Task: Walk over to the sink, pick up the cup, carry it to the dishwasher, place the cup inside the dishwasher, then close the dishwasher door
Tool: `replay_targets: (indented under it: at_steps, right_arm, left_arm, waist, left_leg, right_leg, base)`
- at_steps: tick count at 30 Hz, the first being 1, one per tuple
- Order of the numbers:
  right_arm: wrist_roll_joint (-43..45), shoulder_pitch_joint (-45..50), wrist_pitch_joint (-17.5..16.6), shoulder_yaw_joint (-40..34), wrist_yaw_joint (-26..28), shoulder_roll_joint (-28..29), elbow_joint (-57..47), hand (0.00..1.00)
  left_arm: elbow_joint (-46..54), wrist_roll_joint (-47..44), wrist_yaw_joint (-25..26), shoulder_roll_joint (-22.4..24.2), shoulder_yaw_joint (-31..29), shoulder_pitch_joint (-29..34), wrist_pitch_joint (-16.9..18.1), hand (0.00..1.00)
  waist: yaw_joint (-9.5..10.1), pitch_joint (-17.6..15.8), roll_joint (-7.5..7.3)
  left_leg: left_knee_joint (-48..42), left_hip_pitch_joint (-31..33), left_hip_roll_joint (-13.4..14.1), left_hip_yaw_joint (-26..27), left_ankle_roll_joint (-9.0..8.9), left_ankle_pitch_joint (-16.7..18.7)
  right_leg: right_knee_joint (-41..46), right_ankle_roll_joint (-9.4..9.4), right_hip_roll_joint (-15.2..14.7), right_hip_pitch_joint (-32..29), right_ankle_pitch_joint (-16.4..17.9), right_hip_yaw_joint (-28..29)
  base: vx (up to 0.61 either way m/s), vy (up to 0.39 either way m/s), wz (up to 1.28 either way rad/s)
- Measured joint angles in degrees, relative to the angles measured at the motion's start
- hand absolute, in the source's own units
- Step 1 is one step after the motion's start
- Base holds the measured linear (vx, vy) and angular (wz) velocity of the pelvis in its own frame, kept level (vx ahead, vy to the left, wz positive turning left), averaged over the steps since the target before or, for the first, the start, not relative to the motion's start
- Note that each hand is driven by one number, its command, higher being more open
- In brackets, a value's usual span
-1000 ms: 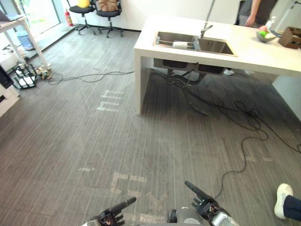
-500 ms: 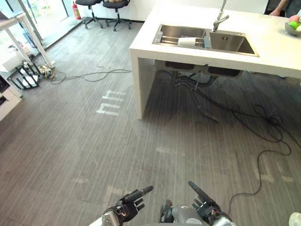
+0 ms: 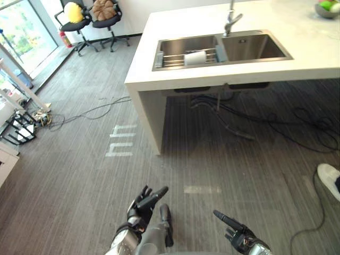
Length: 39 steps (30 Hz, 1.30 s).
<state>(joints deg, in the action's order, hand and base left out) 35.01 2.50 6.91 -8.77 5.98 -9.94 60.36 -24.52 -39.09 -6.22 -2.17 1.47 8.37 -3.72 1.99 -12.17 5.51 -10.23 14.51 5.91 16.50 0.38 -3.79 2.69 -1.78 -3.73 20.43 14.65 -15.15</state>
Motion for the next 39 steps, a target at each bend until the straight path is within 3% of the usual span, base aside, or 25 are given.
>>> replay_targets:
  at_steps: [1, 3, 4, 5, 6, 7, 8, 9, 10, 11, 12, 14, 16, 17, 18, 19, 20, 21, 31, 34, 35, 36, 39]
  right_arm:
    - [0.4, 0.0, 0.0, 0.0, -0.1, 0.1, 0.0, 1.00]
    - [0.9, -0.4, 0.0, -2.0, 0.1, 0.3, 0.7, 1.00]
    - [0.9, -0.2, 0.0, -2.7, 0.2, 0.6, 1.2, 1.00]
    - [0.8, 0.2, 0.1, -3.2, 0.2, 0.7, 1.3, 1.00]
    - [0.8, 0.6, 0.0, -5.0, 0.1, 1.0, 1.2, 1.00]
    - [0.9, 0.7, -0.1, -6.9, 0.0, 1.2, 0.7, 1.00]
    - [1.1, 0.8, -0.4, -7.4, 0.0, 1.3, 0.3, 1.00]
    - [1.8, 0.8, -1.2, -8.3, 0.0, 1.7, -0.4, 1.00]
    - [1.9, 1.0, -1.6, -8.8, 0.0, 1.9, -0.8, 1.00]
    - [2.0, 1.5, -2.6, -9.0, -0.2, 2.1, -1.6, 1.00]
    - [2.6, 1.4, -3.4, -9.5, -1.2, 2.2, -1.9, 1.00]
    - [4.6, 1.2, -3.9, -11.3, -1.5, 2.6, -2.2, 1.00]
    - [6.4, 1.0, -4.6, -13.7, -1.9, 3.3, -2.3, 1.00]
    - [6.6, 1.1, -4.8, -14.7, -2.1, 3.7, -1.9, 1.00]
    - [6.5, 1.8, -4.3, -15.2, -2.3, 4.2, -1.3, 1.00]
    - [6.5, 2.4, -3.8, -14.5, -2.3, 4.4, -1.2, 1.00]
    - [6.7, 5.0, -2.6, -12.1, -2.2, 5.2, -0.6, 1.00]
    - [8.1, 11.3, 0.4, -6.8, 1.4, 6.4, 1.0, 1.00]
    - [7.9, 11.5, 0.6, -8.2, 2.3, 6.4, 1.1, 1.00]
    - [7.5, 11.4, 0.6, -10.1, 3.2, 6.5, 1.5, 1.00]
    - [6.9, 11.4, 0.7, -11.1, 4.1, 6.5, 1.9, 1.00]
    - [6.4, 11.4, 0.8, -11.2, 4.4, 6.4, 2.0, 1.00]
    - [3.1, 9.6, 0.8, -11.0, 5.7, 5.3, 4.1, 1.00]
  left_arm:
    - [2.2, 0.4, 0.0, -0.1, 0.0, -0.1, 0.0, 1.00]
    - [9.8, 1.2, 0.8, -0.2, 0.0, -0.6, -0.2, 1.00]
    - [13.4, 2.2, 1.3, -0.3, 0.0, -1.0, -0.2, 1.00]
    - [14.5, 2.4, 1.4, -0.4, 0.1, -1.5, -0.2, 1.00]
    - [16.8, 3.5, 2.1, -0.5, 0.0, -2.1, -0.2, 1.00]
    - [18.7, 4.4, 2.4, -1.1, 0.0, -2.5, -0.2, 1.00]
    - [19.7, 4.5, 2.4, -1.5, 0.0, -2.5, -0.2, 1.00]
    - [22.4, 5.2, 2.4, -1.9, 0.2, -2.3, -0.2, 1.00]
    - [23.8, 5.5, 2.4, -2.0, 0.2, -2.3, -0.2, 1.00]
    - [26.7, 6.5, 2.5, -2.0, 0.6, -2.2, -0.2, 1.00]
    - [29.9, 7.1, 3.0, -2.3, 1.4, -2.4, 1.0, 1.00]
    - [31.9, 7.1, 3.8, -2.3, 2.1, -3.4, 2.1, 1.00]
    - [31.9, 7.1, 3.9, -2.5, 3.3, -6.1, 2.9, 1.00]
    - [32.0, 7.1, 3.7, -3.4, 4.1, -7.7, 3.0, 1.00]
    - [32.2, 7.0, 3.6, -4.5, 5.1, -8.7, 3.1, 1.00]
    - [32.8, 7.0, 3.6, -5.0, 5.4, -8.7, 3.1, 1.00]
    - [34.9, 7.0, 3.3, -6.2, 5.3, -7.8, 3.1, 1.00]
    - [41.5, 5.7, -1.5, -1.4, 4.7, -8.4, 2.4, 1.00]
    - [41.5, 3.9, -1.5, -2.4, 4.6, -8.4, 1.9, 1.00]
    - [41.5, 2.1, -0.7, -2.7, 4.6, -8.4, 1.4, 1.00]
    - [41.5, 1.9, 0.2, -2.7, 4.0, -8.6, 1.4, 1.00]
    - [41.5, 1.9, 0.6, -2.8, 3.5, -8.7, 1.4, 1.00]
    - [41.5, 1.9, 3.2, -3.4, 0.5, -9.6, 1.0, 1.00]
  waist:
    - [0.09, 0.2, -0.54]
    - [0.53, 0.4, -0.59]
    - [1.06, 0.5, -0.69]
    - [1.37, 0.5, -0.78]
    - [1.79, 0.7, -1.12]
    - [1.65, 1.2, -1.89]
    - [1.48, 1.6, -2.24]
    - [1.22, 2.0, -2.94]
    - [1.09, 2.2, -3.10]
    - [1.00, 2.4, -3.07]
    - [0.77, 2.4, -3.10]
    - [0.38, 2.4, -2.95]
    - [-0.07, 2.2, -2.54]
    - [-0.55, 2.1, -2.43]
    - [-0.64, 2.2, -2.81]
    - [-0.79, 2.2, -3.26]
    - [-0.82, 2.5, -5.80]
    - [0.35, 7.9, -7.70]
    - [0.17, 8.4, -7.46]
    - [-0.58, 9.4, -6.59]
    - [-1.41, 10.1, -5.39]
    - [-1.56, 10.5, -5.17]
    - [-2.03, 10.5, -4.86]
  left_leg:
    - [-0.9, 0.5, -0.9, -0.2, 1.36, -0.9]
    - [-4.4, 2.5, -3.1, -0.4, 2.44, -1.0]
    - [-5.6, 1.9, -4.2, -0.3, 4.78, 0.5]
    - [-5.8, 1.2, -4.8, -0.2, 5.64, 1.4]
    - [-5.3, -0.7, -5.9, 0.3, 6.04, 3.0]
    - [-3.4, -3.4, -7.3, 0.7, 6.43, 4.1]
    - [-2.3, -4.9, -7.9, 0.7, 6.50, 4.5]
    - [-0.3, -8.1, -8.6, 0.4, 5.96, 5.1]
    - [0.6, -9.7, -8.8, 0.1, 5.60, 5.4]
    - [2.3, -12.6, -8.9, -0.7, 4.94, 5.9]
    - [4.3, -15.6, -8.9, -1.8, 4.35, 6.5]
    - [5.7, -18.1, -8.6, -3.1, 3.65, 6.9]
    - [5.2, -19.5, -7.4, -4.9, 2.38, 7.9]
    - [3.3, -19.9, -6.1, -6.0, 1.23, 9.4]
    - [0.9, -20.7, -4.9, -6.0, -0.13, 11.4]
    - [-0.3, -21.3, -4.5, -5.7, -1.04, 12.9]
    - [-3.0, -23.2, -4.4, -5.7, -2.89, 16.4]
    - [-1.9, -28.5, 2.0, -3.9, -5.64, 21.2]
    - [-0.1, -28.9, 2.4, -1.4, -5.79, 21.3]
    - [2.4, -29.4, 3.2, 0.1, -6.57, 20.8]
    - [3.9, -29.8, 4.8, 0.8, -7.55, 20.3]
    - [3.8, -30.0, 5.4, 1.2, -8.20, 19.8]
    - [-7.8, -24.5, 7.5, 1.0, -9.77, 18.2]
  right_leg:
    - [1.6, 0.43, -1.0, -0.3, 1.4, -0.3]
    - [7.6, 0.18, -3.9, -3.1, 2.0, 0.8]
    - [12.3, -1.14, -5.4, -4.1, 1.2, 1.5]
    - [15.6, -2.38, -6.1, -5.1, 0.4, 1.9]
    - [25.4, -5.90, -8.4, -8.8, -1.9, 3.3]
    - [36.0, -9.96, -11.1, -13.3, -7.2, 4.4]
    - [41.0, -10.61, -12.2, -15.6, -11.0, 4.7]
    - [50.7, -10.19, -14.5, -19.6, -12.3, 4.0]
    - [54.4, -8.88, -15.5, -21.1, -11.5, 2.7]
    - [58.0, -4.64, -16.9, -23.2, -8.9, -0.8]
    - [57.4, -1.07, -17.6, -26.0, -5.2, -4.1]
    - [51.4, -0.42, -16.6, -29.3, -1.9, -5.5]
    - [35.9, -0.56, -14.1, -32.0, -1.0, -6.2]
    - [21.9, -1.39, -12.5, -32.1, -4.3, -6.2]
    - [10.7, -1.12, -11.6, -31.7, -10.4, -4.8]
    - [8.3, -0.92, -11.5, -31.6, -14.0, -3.9]
    - [8.8, 1.04, -12.6, -31.3, -25.2, -1.7]
    - [5.8, -0.23, -5.3, -26.4, -22.2, -5.0]
    - [4.7, -0.15, -4.9, -27.6, -21.9, -4.6]
    - [4.2, 0.10, -3.7, -28.6, -21.9, -4.8]
    - [3.6, 0.32, -1.8, -28.7, -21.4, -5.2]
    - [3.0, 0.55, -1.1, -28.5, -21.2, -5.3]
    - [-0.3, 1.09, 0.6, -26.6, -21.9, -5.4]
  base:
    - [0.44, 0.257, 0.46]
    - [0.48, 0.275, 0.27]
    - [0.44, 0.255, 0.18]
    - [0.45, 0.237, 0.10]
    - [0.44, 0.216, 0.00]
    - [0.43, 0.207, -0.03]
    - [0.42, 0.179, 0.01]
    - [0.41, 0.136, 0.05]
    - [0.49, 0.126, 0.10]
    - [0.46, 0.077, 0.17]
    - [0.31, 0.037, 0.17]
    - [0.35, -0.053, 0.26]
    - [0.37, -0.156, 0.55]
    - [0.35, -0.232, 0.82]
    - [0.36, -0.255, 0.83]
    - [0.38, -0.315, 0.74]
    - [0.23, -0.215, 0.41]
    - [0.16, -0.153, 0.26]
    - [-0.01, -0.002, -0.10]
    - [0.05, -0.019, -0.17]
    - [0.18, -0.068, -0.11]
    - [0.21, -0.075, -0.15]
    - [0.22, -0.151, -0.05]
